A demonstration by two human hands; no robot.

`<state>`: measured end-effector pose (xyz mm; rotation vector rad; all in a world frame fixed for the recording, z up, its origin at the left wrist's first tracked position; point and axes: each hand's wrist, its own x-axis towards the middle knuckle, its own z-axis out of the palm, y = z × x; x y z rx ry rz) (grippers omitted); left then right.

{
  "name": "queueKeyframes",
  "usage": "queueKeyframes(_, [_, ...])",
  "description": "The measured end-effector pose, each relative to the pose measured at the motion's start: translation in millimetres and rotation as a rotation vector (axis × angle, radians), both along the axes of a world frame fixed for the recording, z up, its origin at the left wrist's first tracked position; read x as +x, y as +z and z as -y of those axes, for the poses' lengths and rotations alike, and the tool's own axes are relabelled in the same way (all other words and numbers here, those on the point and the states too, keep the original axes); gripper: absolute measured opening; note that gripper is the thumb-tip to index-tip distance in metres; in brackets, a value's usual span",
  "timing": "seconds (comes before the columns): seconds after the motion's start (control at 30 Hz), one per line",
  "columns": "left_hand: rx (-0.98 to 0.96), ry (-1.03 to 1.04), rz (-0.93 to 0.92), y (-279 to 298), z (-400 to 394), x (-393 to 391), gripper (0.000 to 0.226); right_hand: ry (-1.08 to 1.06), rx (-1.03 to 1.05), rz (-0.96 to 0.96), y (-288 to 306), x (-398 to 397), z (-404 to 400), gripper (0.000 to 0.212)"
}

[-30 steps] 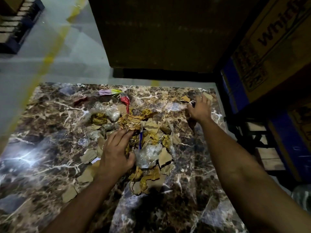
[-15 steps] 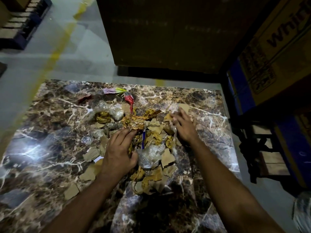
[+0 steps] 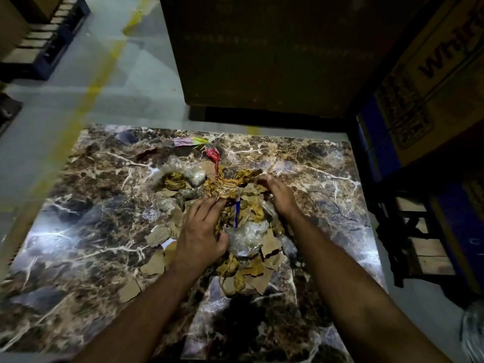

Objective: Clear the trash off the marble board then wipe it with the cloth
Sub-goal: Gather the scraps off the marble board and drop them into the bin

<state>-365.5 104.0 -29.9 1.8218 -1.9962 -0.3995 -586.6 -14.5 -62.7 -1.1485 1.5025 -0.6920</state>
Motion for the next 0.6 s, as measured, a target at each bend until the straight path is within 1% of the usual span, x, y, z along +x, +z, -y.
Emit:
queueKeyframes(0.1, [0.017, -0.007, -0.004, 2, -1, 2, 0.078, 0.011, 0.035, 0.069, 7, 9, -7, 0.048])
queueKeyframes(0.17, [0.011, -0.025, -0.026, 4, 0, 2, 0.075, 0.082, 0.023, -0.002, 18, 6, -5, 0.056])
queueKeyframes(0.2, [0.008, -0.036, -0.046, 8, 1, 4, 0.074, 0.126, -0.006, -0.09, 25, 5, -2, 0.06])
queueKeyframes(0.23, [0.017, -0.044, -0.067, 11, 2, 6, 0.072, 0.168, -0.064, -0.165, 31, 3, 2, 0.06])
queueKeyframes(0.27, [0.037, -0.052, -0.09, 16, 3, 9, 0.072, 0.179, -0.123, -0.215, 41, 2, 3, 0.054])
queueKeyframes(0.3, [0.066, -0.063, -0.119, 20, 5, 11, 0.071, 0.17, -0.204, -0.254, 49, 1, 5, 0.048])
queueKeyframes(0.33, [0.094, -0.081, -0.158, 24, 5, 13, 0.069, 0.143, -0.3, -0.297, 59, 0, 5, 0.047])
queueKeyframes(0.37, [0.109, -0.102, -0.205, 28, 5, 17, 0.066, 0.125, -0.398, -0.335, 68, 1, 2, 0.049])
queueKeyframes(0.43, [0.114, -0.138, -0.302, 32, 5, 23, 0.06, 0.133, -0.525, -0.38, 84, 12, -10, 0.054])
queueKeyframes(0.53, [0.089, -0.142, -0.393, 36, 7, 32, 0.06, 0.343, -0.554, -0.548, 97, 45, -36, 0.067])
queueKeyframes(0.6, [0.085, -0.135, -0.452, 39, 9, 38, 0.056, 0.509, -0.602, -0.672, 92, 67, -51, 0.069])
